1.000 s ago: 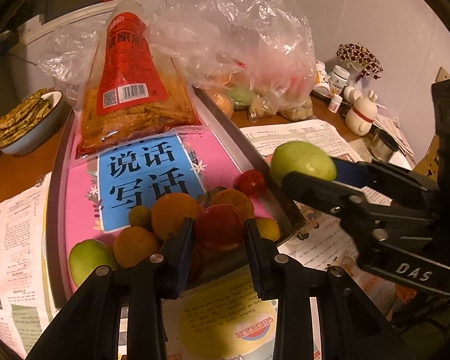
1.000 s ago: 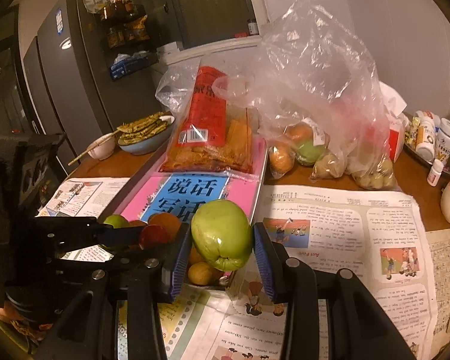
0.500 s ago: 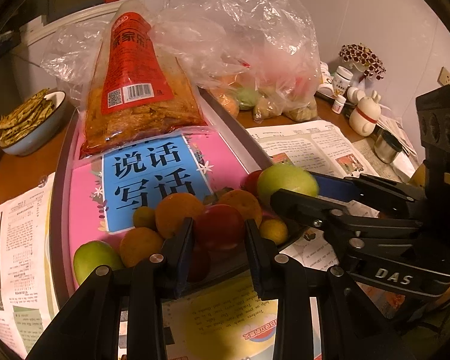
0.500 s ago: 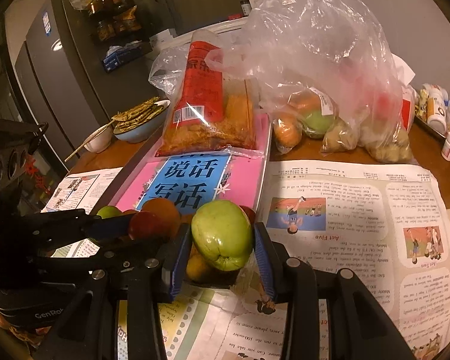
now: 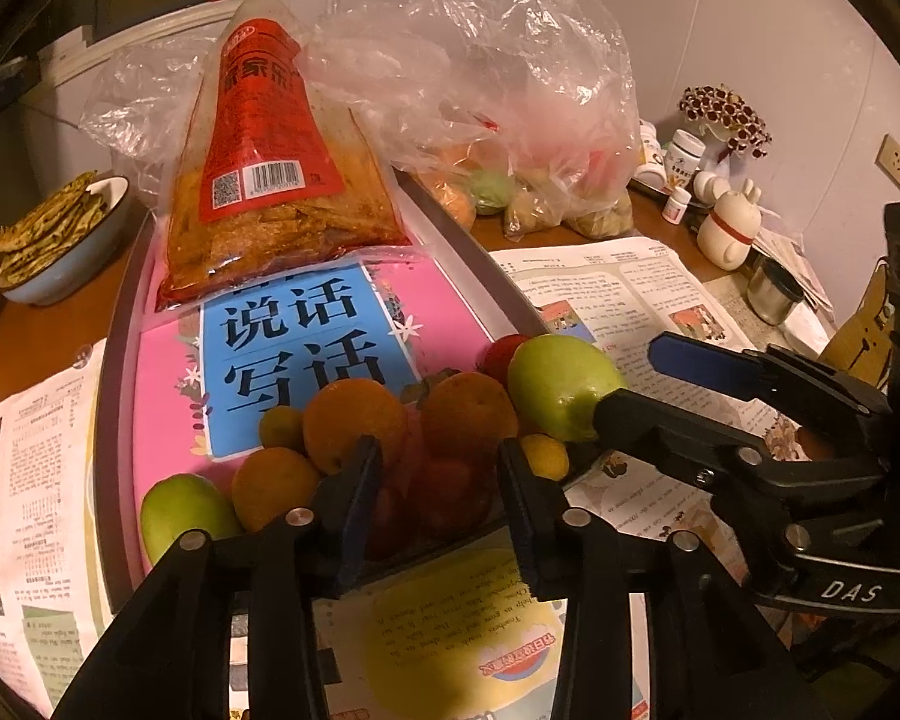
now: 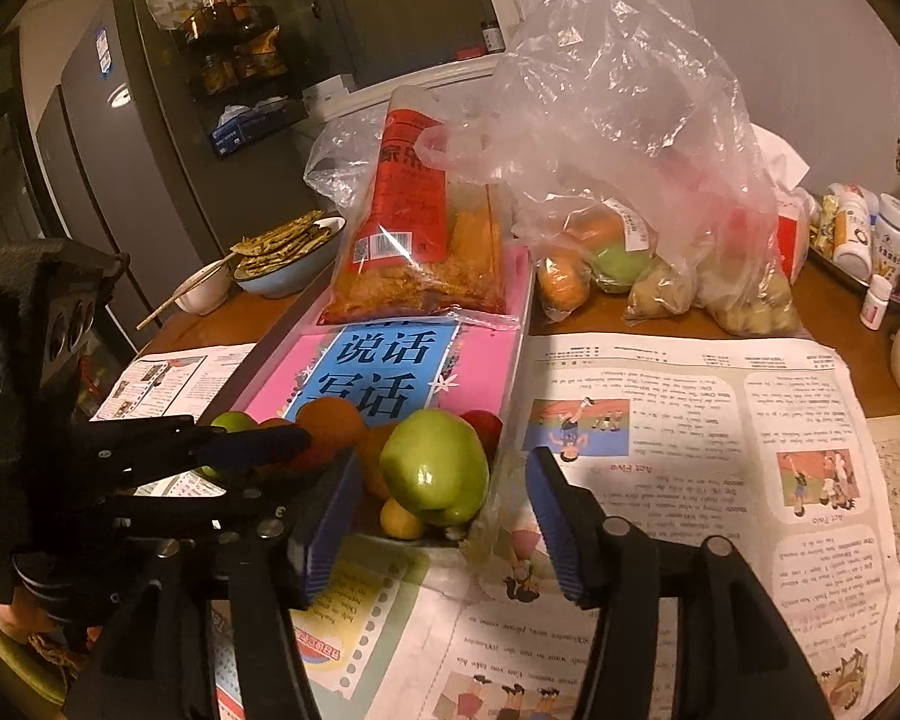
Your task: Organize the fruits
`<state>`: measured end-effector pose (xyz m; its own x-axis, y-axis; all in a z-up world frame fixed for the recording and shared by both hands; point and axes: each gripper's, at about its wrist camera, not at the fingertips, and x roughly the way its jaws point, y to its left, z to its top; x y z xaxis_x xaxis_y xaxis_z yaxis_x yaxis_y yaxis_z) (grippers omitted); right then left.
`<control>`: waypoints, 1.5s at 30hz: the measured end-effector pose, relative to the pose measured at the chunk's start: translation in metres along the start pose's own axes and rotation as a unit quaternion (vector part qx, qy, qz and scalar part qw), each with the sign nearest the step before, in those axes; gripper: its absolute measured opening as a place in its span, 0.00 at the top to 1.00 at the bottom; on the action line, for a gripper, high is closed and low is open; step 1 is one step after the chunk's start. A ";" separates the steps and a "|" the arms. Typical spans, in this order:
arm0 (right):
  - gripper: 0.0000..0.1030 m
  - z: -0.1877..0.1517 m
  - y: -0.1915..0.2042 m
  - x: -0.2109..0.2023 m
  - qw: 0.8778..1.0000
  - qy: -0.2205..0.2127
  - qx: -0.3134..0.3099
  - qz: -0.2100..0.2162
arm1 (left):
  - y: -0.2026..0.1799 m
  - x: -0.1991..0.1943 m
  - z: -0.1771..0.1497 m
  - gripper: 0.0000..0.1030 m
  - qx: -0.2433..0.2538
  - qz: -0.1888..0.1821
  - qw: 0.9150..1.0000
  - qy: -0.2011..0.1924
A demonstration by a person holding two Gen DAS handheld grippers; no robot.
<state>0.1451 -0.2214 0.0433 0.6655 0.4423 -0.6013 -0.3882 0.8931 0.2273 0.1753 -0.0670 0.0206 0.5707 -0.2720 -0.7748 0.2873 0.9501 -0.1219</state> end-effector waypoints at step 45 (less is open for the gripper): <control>0.07 -0.026 0.036 -0.075 0.994 -0.087 -0.043 -0.046 | 0.005 -0.069 -0.045 0.25 -0.054 0.059 0.995 -0.052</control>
<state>0.0651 -0.2243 0.0765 0.7982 0.3723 -0.4736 -0.3675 0.9239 0.1068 0.1027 -0.0365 0.0450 0.6741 -0.1665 -0.7196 0.1319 0.9857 -0.1045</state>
